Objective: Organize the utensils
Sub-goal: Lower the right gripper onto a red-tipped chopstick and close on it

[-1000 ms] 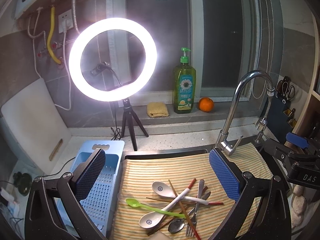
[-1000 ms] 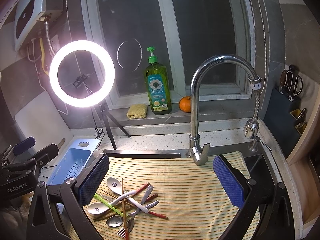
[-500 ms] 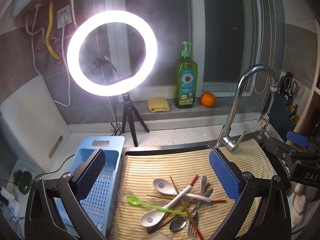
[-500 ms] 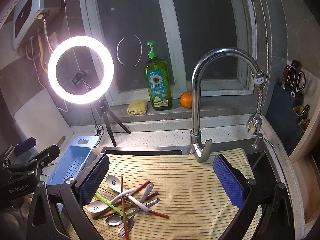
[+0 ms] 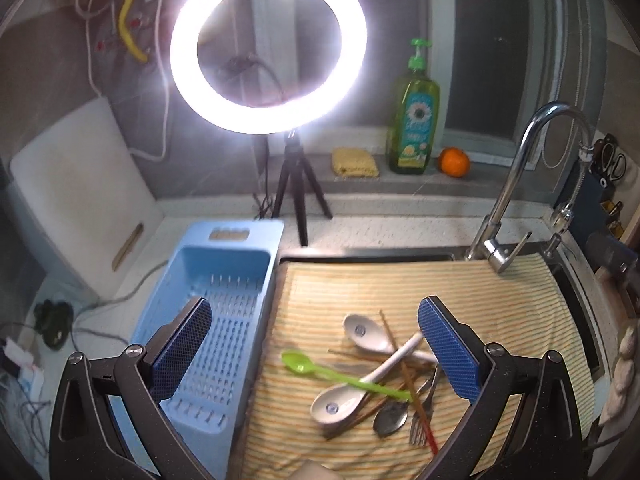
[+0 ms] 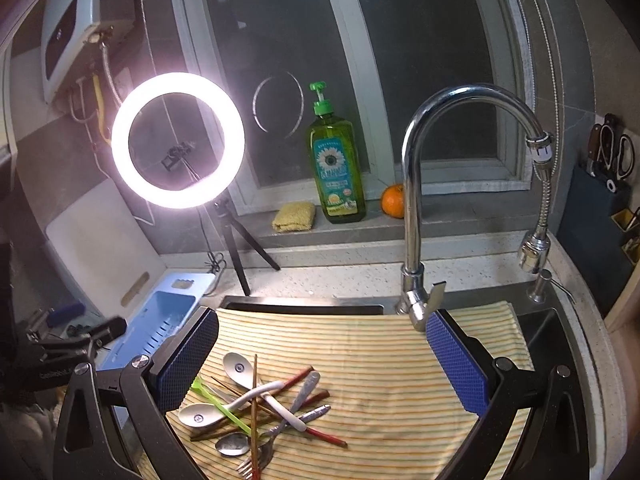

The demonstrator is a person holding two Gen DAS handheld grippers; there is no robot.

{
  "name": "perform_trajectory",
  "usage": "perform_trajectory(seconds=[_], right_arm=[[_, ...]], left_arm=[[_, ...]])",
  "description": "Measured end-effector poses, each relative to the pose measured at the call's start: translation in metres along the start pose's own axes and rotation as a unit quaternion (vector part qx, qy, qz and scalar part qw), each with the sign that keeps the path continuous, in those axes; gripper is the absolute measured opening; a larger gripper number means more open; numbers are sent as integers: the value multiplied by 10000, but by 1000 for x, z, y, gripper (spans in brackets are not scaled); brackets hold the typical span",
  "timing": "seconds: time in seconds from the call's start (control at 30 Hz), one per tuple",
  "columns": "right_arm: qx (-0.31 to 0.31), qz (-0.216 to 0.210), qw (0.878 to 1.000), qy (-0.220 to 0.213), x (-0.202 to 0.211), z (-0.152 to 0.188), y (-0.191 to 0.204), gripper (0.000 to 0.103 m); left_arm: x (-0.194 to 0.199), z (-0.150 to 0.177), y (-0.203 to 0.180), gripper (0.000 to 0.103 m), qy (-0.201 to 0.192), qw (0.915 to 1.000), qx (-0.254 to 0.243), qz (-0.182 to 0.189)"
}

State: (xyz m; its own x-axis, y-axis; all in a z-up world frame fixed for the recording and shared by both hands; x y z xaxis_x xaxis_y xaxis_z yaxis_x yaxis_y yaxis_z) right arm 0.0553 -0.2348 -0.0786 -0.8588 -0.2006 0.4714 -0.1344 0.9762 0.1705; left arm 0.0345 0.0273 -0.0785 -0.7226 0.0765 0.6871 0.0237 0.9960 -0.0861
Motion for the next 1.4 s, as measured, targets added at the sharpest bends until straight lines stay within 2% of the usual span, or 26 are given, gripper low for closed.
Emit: perform_trajectory(seconds=[0.07,0.23,0.43,0.67,0.73,0.8,0.87,1.03,1.1,1.2,1.4], right_arm=[[120,-82,9998,149,-7,1,2,103],[196,-378,9925,1148,-33,17,4,103],[218,-787,9809,1766,-51,41,13,102],[118,-1174,9607,2514,-68,66,25,76],[124,-1282,9539,2713,-74,75,29,69],[174,-1340,9477,2892,-78,84,32,59],[214,-1337,9435,3024,-82,91,32,52],[346,-1226,9387,3203,-90,100,23,43],[537,-1170,9365,3261,-95,104,21,35],[870,-1126,9287,3424,-101,113,15,28],[1694,-1110,9103,3610,-110,131,6,22]], left_arm=[[-2,11,7,103,122,9999,88,-52],[-6,39,16,102,380,9989,197,-182],[-10,68,14,93,727,9969,296,-76],[-25,98,0,71,1062,9932,347,324],[-28,106,-3,68,1147,9915,427,436],[-32,114,-5,59,1232,9898,481,532],[-36,120,-6,57,1295,9881,566,611],[-41,125,-11,53,1320,9842,799,870],[-44,126,-17,46,1333,9822,841,1024],[-52,126,-31,40,1374,9780,874,1303],[-68,129,-55,26,1531,9698,946,1647]])
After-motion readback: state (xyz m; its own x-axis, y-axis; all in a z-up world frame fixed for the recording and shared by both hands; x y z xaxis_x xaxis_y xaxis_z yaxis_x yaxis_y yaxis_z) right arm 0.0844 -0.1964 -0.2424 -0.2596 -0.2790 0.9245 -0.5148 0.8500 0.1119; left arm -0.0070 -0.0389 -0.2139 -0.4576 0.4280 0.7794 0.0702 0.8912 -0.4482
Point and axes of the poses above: each gripper's, at about its wrist camera, not at the fingertips, and x roughly against the way its jaws point, y to its left, z to its underside, the point moved 3 cm from there along -x, roughly the way its jaws point, and after that the axes turned 9 degrees about z, right-handed, at the moved point
